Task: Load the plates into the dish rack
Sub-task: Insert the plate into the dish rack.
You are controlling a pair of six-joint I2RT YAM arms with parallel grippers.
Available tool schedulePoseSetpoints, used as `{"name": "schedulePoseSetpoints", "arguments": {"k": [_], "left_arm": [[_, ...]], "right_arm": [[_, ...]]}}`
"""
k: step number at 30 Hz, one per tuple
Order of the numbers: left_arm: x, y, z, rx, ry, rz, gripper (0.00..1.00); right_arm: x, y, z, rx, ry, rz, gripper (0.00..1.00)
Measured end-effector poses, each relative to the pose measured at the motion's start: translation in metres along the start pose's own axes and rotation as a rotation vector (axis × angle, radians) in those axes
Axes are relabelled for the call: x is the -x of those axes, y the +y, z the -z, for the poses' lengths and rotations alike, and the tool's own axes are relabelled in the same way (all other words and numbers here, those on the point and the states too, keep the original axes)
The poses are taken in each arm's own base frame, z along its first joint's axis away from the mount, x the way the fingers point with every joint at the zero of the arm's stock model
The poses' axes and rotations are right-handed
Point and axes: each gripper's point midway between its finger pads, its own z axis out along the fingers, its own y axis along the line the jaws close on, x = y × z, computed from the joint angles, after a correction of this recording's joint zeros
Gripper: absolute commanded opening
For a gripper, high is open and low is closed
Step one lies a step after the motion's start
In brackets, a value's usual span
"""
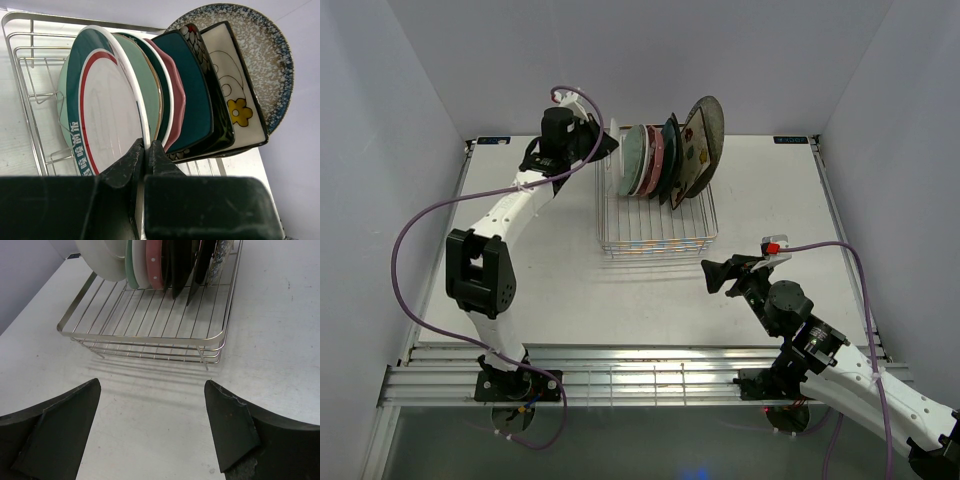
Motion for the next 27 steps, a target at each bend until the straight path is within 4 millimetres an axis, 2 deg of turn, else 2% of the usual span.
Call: {"name": "schedulePoseSetpoints", "arguments": {"k": [12,24,27], "left_arm": [[0.004,0.009,-0.012,0.023,-0.019,-0.032,0.00],[-0.022,0.040,-0.040,0.080,0.029,-0.052,0.00],[-0.022,0.041,-0.043,0.081,0.031,-0.063,0.12]], "right_arm": [[0.000,0.000,0.000,0.000,0.000,0.000,0.90],[0.000,0.000,0.000,0.000,-0.001,0.000,0.90],[0.000,0.000,0.000,0.000,-0.001,0.000,0.90]]}}
